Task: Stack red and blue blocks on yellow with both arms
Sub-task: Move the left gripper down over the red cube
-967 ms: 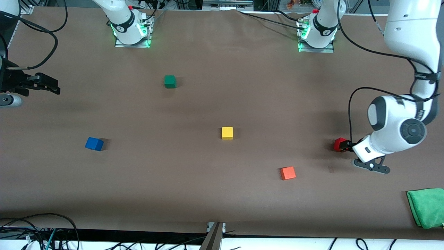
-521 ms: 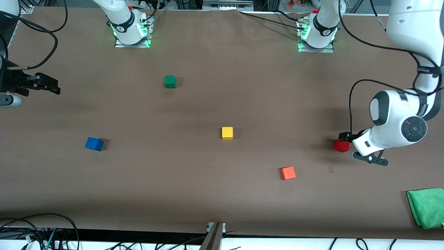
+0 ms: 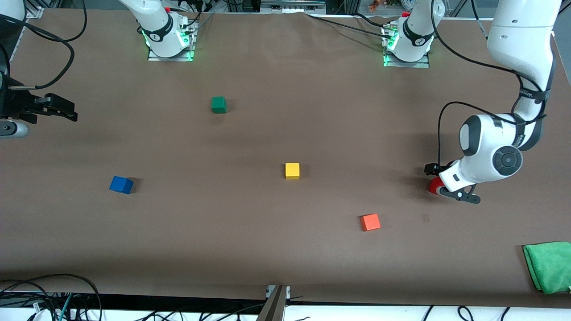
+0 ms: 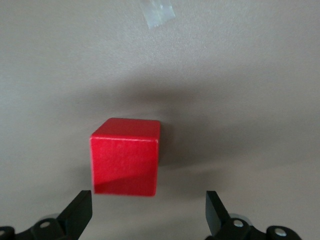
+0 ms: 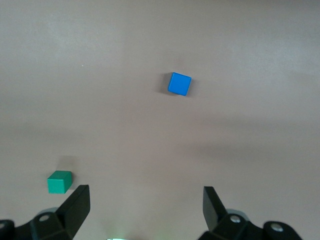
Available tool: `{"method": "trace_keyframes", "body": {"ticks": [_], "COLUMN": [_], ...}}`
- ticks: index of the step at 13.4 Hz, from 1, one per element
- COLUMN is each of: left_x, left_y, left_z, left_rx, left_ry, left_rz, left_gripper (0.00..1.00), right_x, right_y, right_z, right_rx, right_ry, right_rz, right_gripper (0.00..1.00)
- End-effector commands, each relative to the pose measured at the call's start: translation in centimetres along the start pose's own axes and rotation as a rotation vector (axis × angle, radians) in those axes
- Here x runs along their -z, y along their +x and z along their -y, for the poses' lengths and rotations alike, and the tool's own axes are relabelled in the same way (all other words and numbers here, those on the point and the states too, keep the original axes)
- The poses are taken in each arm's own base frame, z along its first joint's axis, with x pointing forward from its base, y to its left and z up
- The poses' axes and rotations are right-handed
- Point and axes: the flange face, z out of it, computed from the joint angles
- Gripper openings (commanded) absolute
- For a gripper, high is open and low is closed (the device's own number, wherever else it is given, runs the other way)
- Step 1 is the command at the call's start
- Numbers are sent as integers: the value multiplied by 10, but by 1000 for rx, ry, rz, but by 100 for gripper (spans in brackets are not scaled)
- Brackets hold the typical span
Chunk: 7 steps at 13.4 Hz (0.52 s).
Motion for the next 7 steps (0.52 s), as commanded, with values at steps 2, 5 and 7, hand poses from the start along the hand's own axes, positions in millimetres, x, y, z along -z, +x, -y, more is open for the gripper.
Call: {"method": "trace_keyframes", "body": {"ticks": [2, 5, 7], "left_x": [7, 13, 16], "left_y": [2, 1, 1], "left_z": [-1, 2, 10], "left_rx": [-3, -8, -26], "left_ry": [25, 26, 61], "left_rz": [-24, -22, -25], "left_gripper": [100, 100, 100], "right_x": [5, 5, 5], "right_y": [0, 0, 0], "right_z": [-1, -1, -1], "right_rx": [-3, -5, -5], "right_ry": [17, 17, 17], "right_rz": [-6, -6, -6], "right_gripper": [100, 100, 100]}}
